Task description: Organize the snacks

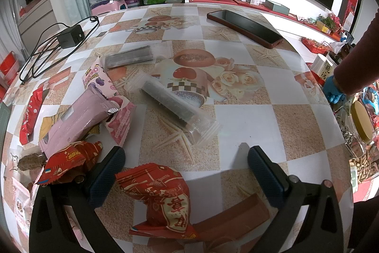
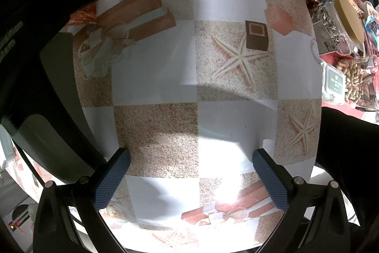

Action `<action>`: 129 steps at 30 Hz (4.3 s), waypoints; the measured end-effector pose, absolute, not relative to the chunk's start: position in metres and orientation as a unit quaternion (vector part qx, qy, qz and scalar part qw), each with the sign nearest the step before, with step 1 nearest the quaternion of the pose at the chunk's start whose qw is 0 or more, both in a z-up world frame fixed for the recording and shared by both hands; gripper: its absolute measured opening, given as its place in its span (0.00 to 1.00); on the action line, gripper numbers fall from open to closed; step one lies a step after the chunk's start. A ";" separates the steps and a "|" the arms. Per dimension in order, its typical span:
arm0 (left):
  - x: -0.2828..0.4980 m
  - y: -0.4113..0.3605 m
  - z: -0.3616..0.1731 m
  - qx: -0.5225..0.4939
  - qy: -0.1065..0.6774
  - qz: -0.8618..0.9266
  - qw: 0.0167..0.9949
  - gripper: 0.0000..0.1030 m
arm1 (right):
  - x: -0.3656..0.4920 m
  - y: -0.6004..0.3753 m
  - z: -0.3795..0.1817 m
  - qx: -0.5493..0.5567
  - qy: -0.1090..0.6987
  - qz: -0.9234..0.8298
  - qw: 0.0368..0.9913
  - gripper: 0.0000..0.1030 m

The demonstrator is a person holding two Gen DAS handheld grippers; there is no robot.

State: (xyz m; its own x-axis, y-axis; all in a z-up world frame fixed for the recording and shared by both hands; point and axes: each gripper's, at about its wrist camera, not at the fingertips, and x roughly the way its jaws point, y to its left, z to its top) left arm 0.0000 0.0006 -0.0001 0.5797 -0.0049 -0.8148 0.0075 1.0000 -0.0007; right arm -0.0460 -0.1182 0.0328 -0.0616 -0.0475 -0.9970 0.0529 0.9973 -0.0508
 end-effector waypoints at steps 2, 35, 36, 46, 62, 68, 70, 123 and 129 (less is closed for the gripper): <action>0.000 0.001 0.000 0.001 0.458 -0.003 0.889 1.00 | -0.046 -0.118 0.033 0.002 0.729 -0.037 0.684 1.00; 0.000 0.001 0.000 0.001 0.458 -0.003 0.889 1.00 | -0.047 -0.120 0.032 0.006 0.726 -0.041 0.686 1.00; 0.000 0.001 0.000 0.001 0.458 -0.003 0.889 1.00 | -0.047 -0.120 0.032 0.006 0.726 -0.041 0.686 1.00; 0.000 0.001 0.000 0.001 0.458 -0.003 0.889 1.00 | -0.048 -0.119 0.032 0.006 0.724 -0.042 0.689 1.00; 0.000 0.001 0.000 0.001 0.458 -0.003 0.889 1.00 | -0.050 -0.119 0.033 0.006 0.720 -0.042 0.693 1.00; 0.000 0.001 0.000 0.001 0.458 -0.004 0.889 1.00 | -0.054 -0.120 0.034 0.006 0.715 -0.042 0.698 1.00; 0.000 0.001 0.000 0.001 0.458 -0.003 0.889 1.00 | -0.054 -0.120 0.035 0.006 0.714 -0.042 0.699 1.00; 0.000 0.001 0.000 0.001 0.458 -0.003 0.889 1.00 | -0.051 -0.120 0.032 0.004 0.725 -0.038 0.688 1.00; 0.000 0.001 0.000 0.000 0.459 -0.007 0.889 1.00 | -0.048 -0.119 0.031 0.001 0.731 -0.035 0.681 1.00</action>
